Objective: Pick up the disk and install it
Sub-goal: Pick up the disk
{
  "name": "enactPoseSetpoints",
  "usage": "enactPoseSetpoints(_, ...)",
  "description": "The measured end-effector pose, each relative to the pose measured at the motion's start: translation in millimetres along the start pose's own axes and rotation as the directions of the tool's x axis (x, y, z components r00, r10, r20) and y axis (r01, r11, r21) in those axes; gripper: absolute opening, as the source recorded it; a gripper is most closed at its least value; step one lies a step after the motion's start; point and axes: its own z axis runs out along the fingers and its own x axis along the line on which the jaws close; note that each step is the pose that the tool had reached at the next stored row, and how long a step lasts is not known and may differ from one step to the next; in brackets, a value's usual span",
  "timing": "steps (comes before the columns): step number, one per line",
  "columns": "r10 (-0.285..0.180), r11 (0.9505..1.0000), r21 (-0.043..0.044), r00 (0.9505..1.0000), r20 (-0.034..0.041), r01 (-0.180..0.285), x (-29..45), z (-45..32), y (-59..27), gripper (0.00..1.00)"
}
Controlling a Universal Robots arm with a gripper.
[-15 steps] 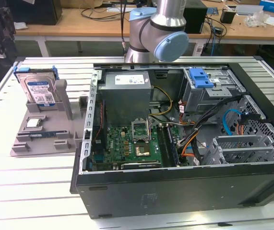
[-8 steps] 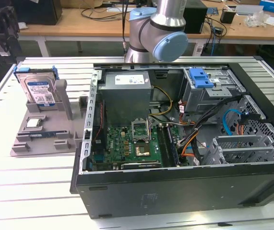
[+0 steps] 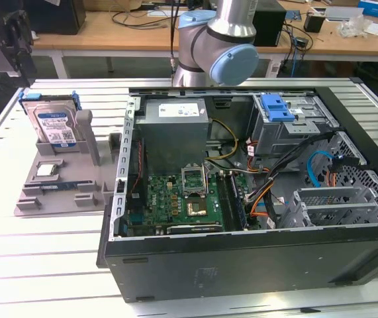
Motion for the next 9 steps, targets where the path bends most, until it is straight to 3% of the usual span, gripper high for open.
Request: enactPoseSetpoints(9, 0.0, 1.0, -0.0003, 1.0, -0.0002, 0.0, -1.0, 4.2, -3.0, 0.54)
